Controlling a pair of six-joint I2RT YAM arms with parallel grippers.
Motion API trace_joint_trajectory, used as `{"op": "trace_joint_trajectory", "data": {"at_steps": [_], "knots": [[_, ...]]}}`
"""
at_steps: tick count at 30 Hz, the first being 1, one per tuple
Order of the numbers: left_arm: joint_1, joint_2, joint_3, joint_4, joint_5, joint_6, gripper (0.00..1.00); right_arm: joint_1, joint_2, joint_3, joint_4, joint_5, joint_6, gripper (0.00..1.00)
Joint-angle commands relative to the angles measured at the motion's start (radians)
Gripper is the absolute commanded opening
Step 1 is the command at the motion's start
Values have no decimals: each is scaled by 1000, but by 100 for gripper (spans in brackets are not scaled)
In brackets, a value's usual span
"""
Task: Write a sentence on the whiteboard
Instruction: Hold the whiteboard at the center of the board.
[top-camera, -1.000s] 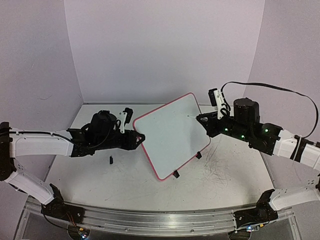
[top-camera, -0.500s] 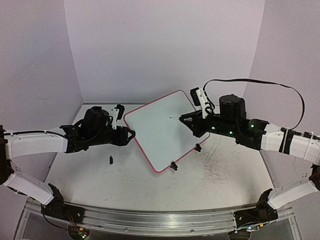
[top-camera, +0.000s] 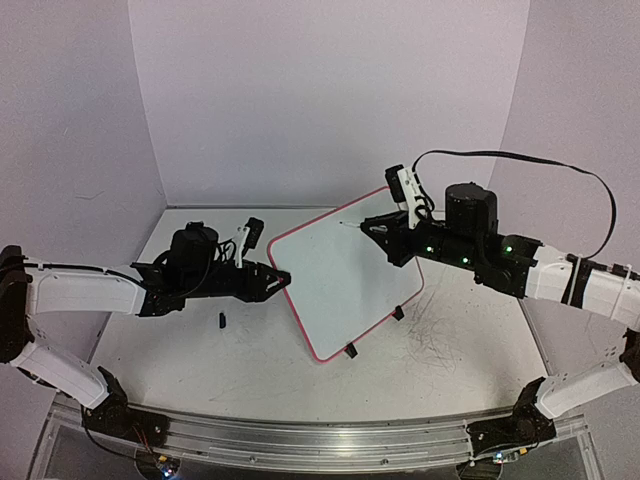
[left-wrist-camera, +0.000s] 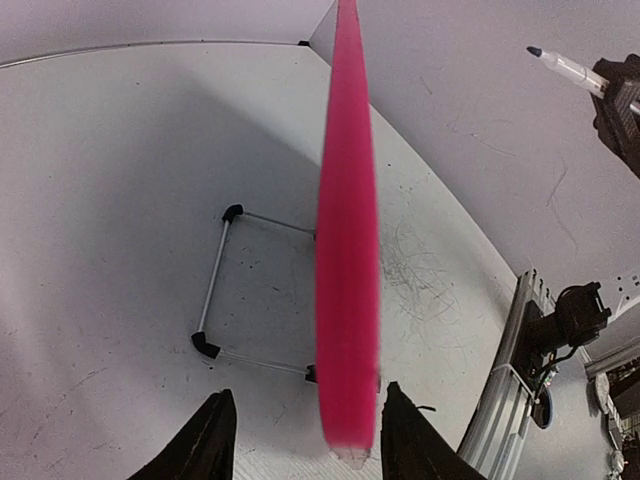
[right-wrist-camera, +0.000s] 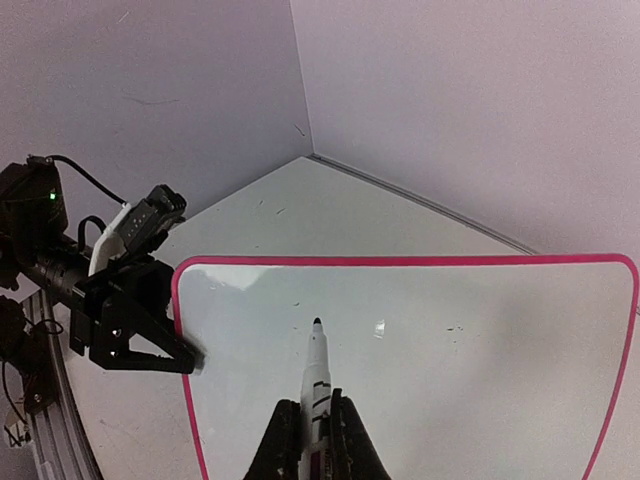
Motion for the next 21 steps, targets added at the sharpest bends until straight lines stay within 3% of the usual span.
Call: {"op": "trace_joint_trajectory", "data": {"at_steps": [1,5,12,21], "knots": [[1,-28,-21,141,55,39,46,0,-50,-4,54,-16,-40,0],[1,-6,-9,147,63,113,35,0,-54,-13,42,-40,-58,0],[16,39,2,133,148,250,4,1,-70,-32,39,-48,-105,0],[57,80,52,11,237,388,0,6,-49,-34,47,-95,-113,0]]}}
